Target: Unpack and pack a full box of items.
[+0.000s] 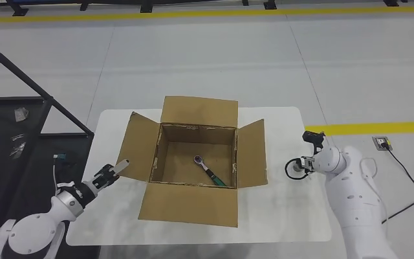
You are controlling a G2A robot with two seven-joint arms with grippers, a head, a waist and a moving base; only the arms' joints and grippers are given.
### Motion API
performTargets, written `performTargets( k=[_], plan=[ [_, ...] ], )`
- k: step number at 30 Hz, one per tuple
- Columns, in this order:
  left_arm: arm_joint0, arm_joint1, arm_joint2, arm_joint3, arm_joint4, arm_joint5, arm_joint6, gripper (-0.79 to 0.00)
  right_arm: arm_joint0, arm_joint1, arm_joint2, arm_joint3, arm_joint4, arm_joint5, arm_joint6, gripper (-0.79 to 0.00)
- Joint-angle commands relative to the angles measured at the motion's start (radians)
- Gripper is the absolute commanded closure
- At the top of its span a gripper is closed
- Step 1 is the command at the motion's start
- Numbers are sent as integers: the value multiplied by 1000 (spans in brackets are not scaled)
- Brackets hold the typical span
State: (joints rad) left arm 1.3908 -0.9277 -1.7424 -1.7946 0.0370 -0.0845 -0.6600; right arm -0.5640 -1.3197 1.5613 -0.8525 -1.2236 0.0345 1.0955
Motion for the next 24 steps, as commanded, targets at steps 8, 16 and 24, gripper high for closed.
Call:
performTargets(
  k=[8,16,24],
  plan=[
    [-2,1,-12,-6,-1,2,-3,-785,-76,-5,-49,-333,13,7,-96,0],
    [1,0,-15,-5,-12,-4,6,-785,-196,-22,-174,-865,19,102,-146,0],
    [30,-2,-36,-7,-32,-17,22,-785,-93,-52,-401,-856,131,-54,-205,0]
  ],
)
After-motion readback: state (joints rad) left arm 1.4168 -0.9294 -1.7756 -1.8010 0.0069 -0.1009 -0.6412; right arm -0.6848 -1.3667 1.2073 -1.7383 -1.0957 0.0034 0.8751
